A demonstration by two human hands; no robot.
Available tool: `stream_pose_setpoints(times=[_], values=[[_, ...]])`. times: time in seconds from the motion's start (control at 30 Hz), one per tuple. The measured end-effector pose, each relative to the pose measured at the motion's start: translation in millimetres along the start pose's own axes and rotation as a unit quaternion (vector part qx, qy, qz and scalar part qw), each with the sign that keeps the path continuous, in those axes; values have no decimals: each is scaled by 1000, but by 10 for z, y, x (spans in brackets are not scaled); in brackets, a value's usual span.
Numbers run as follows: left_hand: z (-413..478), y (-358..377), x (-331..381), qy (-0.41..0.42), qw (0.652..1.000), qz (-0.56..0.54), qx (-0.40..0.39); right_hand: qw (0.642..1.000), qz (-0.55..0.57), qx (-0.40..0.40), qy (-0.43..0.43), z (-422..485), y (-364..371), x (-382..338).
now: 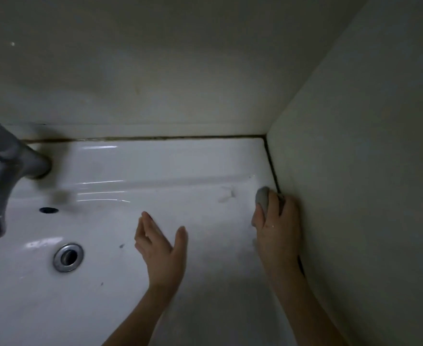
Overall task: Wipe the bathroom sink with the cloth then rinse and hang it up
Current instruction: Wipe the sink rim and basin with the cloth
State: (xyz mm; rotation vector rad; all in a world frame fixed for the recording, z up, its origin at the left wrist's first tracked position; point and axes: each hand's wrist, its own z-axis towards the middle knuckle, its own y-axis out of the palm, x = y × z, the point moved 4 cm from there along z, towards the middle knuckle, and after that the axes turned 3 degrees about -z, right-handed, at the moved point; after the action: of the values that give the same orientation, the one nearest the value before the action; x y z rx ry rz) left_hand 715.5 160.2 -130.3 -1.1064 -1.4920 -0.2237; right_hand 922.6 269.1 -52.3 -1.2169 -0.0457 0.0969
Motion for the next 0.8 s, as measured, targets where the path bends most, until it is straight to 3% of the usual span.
stream_pose_setpoints(times=[0.13,0.3,0.33,0.47,0.53,0.6,0.67,0.73,0.8], values=[[15,13,-14,-3,1000,-12,-1,993,-44,-107,-25,301,268,-152],[-1,0,6,13,1000,-16,6,997,-19,-80,0,1004,378,-377],[-5,-2,4,12,1000,-17,5,998,-13,-68,-7,935,328,-344],[-26,-27,21,5,1000,-16,-7,972,-103,-196,-79,5,105,-71],[-24,-36,21,1,1000,-12,-10,970,-68,-232,-28,-578,-83,164],[-24,-37,23,0,1000,-6,-13,980,-28,-192,50,-1043,-307,321],[-18,-34,24,4,1000,-5,-12,989,0,-102,105,-1226,-430,345],[-3,-28,4,12,1000,-5,-8,992,13,-52,112,-1025,-433,247],[13,-11,-22,20,1000,-1,-4,996,-20,-58,71,-642,-264,92]])
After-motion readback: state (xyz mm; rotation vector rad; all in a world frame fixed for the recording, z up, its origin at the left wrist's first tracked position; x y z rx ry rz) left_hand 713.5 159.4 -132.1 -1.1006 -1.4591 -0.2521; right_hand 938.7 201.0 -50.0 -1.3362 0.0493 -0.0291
